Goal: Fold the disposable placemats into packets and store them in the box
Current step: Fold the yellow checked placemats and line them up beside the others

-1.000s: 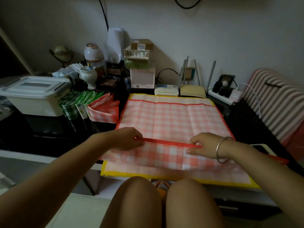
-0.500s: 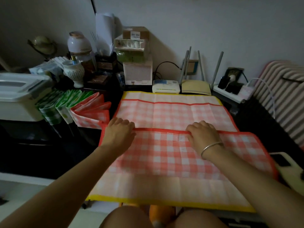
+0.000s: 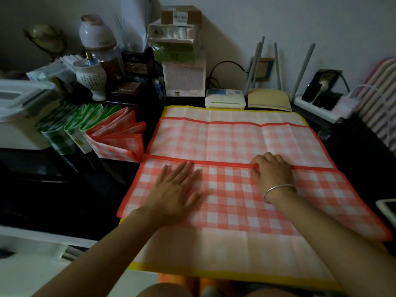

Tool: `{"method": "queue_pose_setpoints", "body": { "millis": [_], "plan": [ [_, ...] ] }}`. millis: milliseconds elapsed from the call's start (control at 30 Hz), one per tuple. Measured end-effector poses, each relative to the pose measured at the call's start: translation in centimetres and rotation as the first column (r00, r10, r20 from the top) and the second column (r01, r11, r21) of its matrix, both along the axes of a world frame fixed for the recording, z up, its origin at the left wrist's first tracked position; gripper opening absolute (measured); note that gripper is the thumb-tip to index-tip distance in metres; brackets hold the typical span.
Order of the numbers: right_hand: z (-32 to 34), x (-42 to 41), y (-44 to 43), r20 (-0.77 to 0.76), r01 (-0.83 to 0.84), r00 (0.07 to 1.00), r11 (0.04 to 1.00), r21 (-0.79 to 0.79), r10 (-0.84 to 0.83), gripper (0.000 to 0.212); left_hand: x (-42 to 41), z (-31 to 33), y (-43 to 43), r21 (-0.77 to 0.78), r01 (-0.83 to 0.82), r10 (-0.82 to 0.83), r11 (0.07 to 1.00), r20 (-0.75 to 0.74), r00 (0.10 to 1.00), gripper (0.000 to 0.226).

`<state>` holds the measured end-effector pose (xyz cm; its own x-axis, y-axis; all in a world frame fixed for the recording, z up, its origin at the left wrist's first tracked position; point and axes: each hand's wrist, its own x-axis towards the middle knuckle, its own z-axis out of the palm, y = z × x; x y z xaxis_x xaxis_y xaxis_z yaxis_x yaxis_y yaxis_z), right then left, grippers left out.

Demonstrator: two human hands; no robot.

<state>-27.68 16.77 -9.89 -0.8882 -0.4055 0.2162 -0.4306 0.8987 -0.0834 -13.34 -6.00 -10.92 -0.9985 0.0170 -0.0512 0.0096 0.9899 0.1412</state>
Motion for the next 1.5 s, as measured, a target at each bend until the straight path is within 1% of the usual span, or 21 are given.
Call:
{"method": "queue_pose_setpoints", "body": {
  "millis": [133, 233, 300, 367, 433, 533, 600, 633, 700, 733, 800, 833, 900, 933, 1000, 1100, 1167, 1233, 1333, 1433, 1500],
  "plan": [
    [0.0, 0.1, -0.2, 0.052, 0.031, 0.998, 0.999, -0.024, -0.03, 0.025, 0.5, -0.7, 0.6, -0.002, -0.02, 0.02, 1.0, -0.049, 0.999, 0.08],
    [0.7, 2.2, -0.4, 0.109, 0.057, 0.993, 0.998, -0.033, -0.053, 0.05, 0.6, -1.1, 0.7, 0.023, -0.034, 0.036, 0.999, -0.088, 0.995, 0.074],
    [0.8, 4.6, -0.6, 0.185, -0.02, 0.983, 0.999, 0.028, 0.014, 0.067, 0.6, -1.4, 0.6, 0.015, -0.04, 0.041, 0.999, -0.102, 0.994, 0.072],
    [0.3, 7.2, -0.9, 0.288, -0.147, 0.951, 0.984, 0.104, 0.111, 0.079, 0.6, -1.6, 0.5, 0.005, -0.042, 0.042, 0.999, -0.113, 0.993, 0.072],
    [-0.5, 8.6, -0.8, 0.335, -0.23, 0.928, 0.957, 0.178, 0.161, 0.077, 0.6, -1.6, 0.5, 0.001, -0.036, 0.036, 0.999, -0.107, 0.994, 0.072],
    [-0.8, 8.1, 1.0, 0.342, -0.243, 0.926, 0.945, 0.218, 0.159, 0.068, 0.6, -1.6, 0.3, 0.019, -0.035, 0.037, 0.999, -0.105, 0.994, 0.073],
    [-0.9, 7.1, 3.4, 0.318, -0.19, 0.943, 0.942, 0.277, 0.097, 0.067, 0.6, -1.7, 0.2, 0.003, -0.039, 0.039, 0.999, -0.1, 0.994, 0.072],
    [-0.9, 6.4, 4.9, 0.305, -0.136, 0.952, 0.943, 0.304, 0.039, 0.068, 0.6, -1.8, 0.2, 0.003, -0.034, 0.034, 0.999, -0.105, 0.994, 0.071],
    [-0.9, 5.2, 7.5, 0.295, -0.007, 0.951, 0.946, 0.323, -0.093, 0.067, 0.6, -1.8, 0.3, 0.04, -0.02, 0.026, 0.999, -0.137, 0.99, 0.068],
    [-0.9, 4.8, 8.4, 0.302, 0.039, 0.943, 0.947, 0.319, -0.14, 0.066, 0.7, -1.7, 0.1, 0.086, -0.019, 0.033, 0.996, -0.171, 0.985, 0.064],
    [-0.6, 4.5, 9.2, 0.321, 0.065, 0.932, 0.949, 0.308, -0.168, 0.066, 1.2, -1.5, -0.6, 0.191, -0.066, 0.118, 0.979, -0.278, 0.953, 0.056],
    [-0.7, 4.6, 9.2, 0.324, 0.065, 0.932, 0.952, 0.299, -0.165, 0.067, 1.6, -1.6, -1.2, 0.218, -0.131, 0.196, 0.967, -0.316, 0.928, 0.053],
    [-0.8, 4.6, 8.9, 0.326, 0.063, 0.932, 0.956, 0.288, -0.16, 0.068, 2.5, -1.8, -2.2, 0.234, -0.27, 0.335, 0.934, -0.305, 0.892, 0.051],
    [-0.9, 4.7, 8.9, 0.324, 0.06, 0.933, 0.956, 0.288, -0.156, 0.068, 2.8, -1.9, -2.5, 0.223, -0.299, 0.355, 0.928, -0.285, 0.89, 0.053],
    [-1.0, 4.7, 8.8, 0.314, 0.054, 0.937, 0.953, 0.297, -0.151, 0.068, 3.1, -1.9, -2.5, 0.193, -0.264, 0.311, 0.945, -0.285, 0.907, 0.055],
    [-1.1, 4.7, 8.8, 0.315, 0.048, 0.938, 0.952, 0.302, -0.147, 0.067, 3.1, -0.9, -1.6, 0.138, -0.127, 0.169, 0.982, -0.364, 0.916, 0.047],
    [-1.2, 4.6, 8.9, 0.311, 0.053, 0.939, 0.956, 0.29, -0.146, 0.067, 2.7, -0.2, -0.4, 0.09, -0.045, 0.076, 0.995, -0.374, 0.924, 0.044],
    [-1.2, 4.5, 9.0, 0.312, 0.054, 0.939, 0.959, 0.279, -0.144, 0.067, 1.9, 0.6, 1.6, 0.072, 0.033, -0.007, 0.997, -0.329, 0.944, 0.042],
    [-1.2, 4.7, 8.9, 0.332, 0.04, 0.933, 0.955, 0.295, -0.142, 0.07, 0.1, 2.3, 5.0, 0.064, 0.043, -0.036, 0.997, -0.102, 0.994, 0.051],
    [0.8, 3.6, 8.6, 0.361, 0.016, 0.923, 0.952, 0.307, -0.132, 0.074, -2.0, 3.8, 7.1, -0.071, 0.019, -0.012, 0.997, 0.107, 0.994, 0.079],
    [3.1, 1.8, 7.5, 0.345, -0.01, 0.929, 0.926, 0.377, -0.13, 0.068, -3.1, 4.5, 7.7, -0.128, 0.057, -0.031, 0.99, 0.201, 0.979, 0.098]
  ]
}}
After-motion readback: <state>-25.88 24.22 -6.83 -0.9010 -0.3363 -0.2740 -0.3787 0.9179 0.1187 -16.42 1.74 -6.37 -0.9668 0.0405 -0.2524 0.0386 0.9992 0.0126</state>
